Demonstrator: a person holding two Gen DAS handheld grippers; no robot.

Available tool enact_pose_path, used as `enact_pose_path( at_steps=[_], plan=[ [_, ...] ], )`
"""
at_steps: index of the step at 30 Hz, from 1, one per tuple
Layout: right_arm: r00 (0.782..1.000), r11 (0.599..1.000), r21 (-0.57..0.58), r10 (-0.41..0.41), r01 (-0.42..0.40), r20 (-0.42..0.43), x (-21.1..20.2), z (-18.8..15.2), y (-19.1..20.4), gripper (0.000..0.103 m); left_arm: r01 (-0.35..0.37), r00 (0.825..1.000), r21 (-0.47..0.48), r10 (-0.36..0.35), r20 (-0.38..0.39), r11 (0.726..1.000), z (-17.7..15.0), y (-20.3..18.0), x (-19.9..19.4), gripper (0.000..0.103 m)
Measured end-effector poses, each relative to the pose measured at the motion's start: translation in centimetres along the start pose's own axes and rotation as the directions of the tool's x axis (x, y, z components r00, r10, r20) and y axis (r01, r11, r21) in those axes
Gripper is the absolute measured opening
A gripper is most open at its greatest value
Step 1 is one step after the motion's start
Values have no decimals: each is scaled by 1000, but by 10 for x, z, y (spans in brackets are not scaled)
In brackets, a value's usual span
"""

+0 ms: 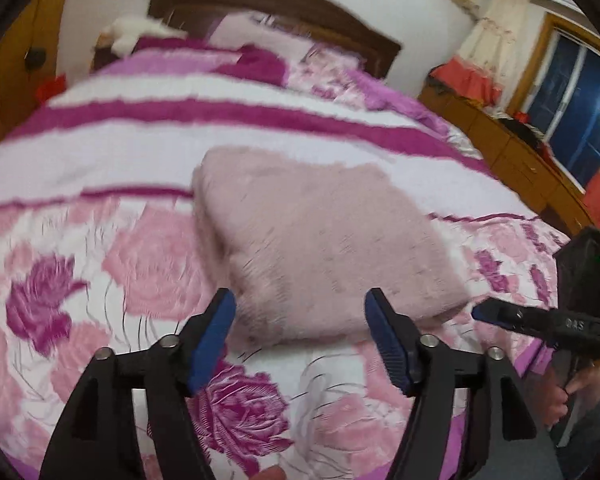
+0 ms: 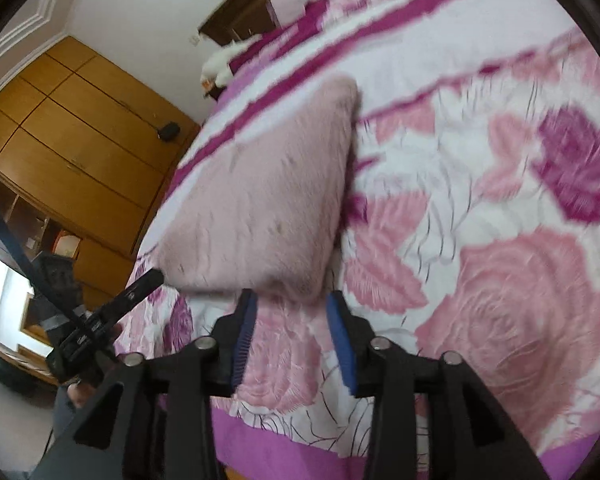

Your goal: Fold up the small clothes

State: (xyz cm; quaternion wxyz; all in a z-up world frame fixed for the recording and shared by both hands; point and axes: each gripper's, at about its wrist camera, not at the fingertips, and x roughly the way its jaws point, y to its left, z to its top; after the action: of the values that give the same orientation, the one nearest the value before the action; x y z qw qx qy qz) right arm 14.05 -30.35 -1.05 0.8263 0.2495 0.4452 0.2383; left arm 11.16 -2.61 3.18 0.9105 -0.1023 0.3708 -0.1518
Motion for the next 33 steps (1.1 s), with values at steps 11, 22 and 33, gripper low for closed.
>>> enact_pose_path(
  at_steps=[11, 22, 33],
  plan=[
    [865, 857, -358, -178, 371, 470, -30, -21, 38, 101, -84, 964, 200, 29, 265, 976, -12, -29, 9, 80],
    [825, 724, -504, -160, 472, 542, 8, -45, 41, 103, -145, 944, 171, 84, 319, 975, -29, -23, 38, 84],
    [841, 761, -478, -159, 438, 517, 2, -45, 33, 103, -118, 952, 84, 89, 292, 989, -29, -4, 40, 84]
  ],
)
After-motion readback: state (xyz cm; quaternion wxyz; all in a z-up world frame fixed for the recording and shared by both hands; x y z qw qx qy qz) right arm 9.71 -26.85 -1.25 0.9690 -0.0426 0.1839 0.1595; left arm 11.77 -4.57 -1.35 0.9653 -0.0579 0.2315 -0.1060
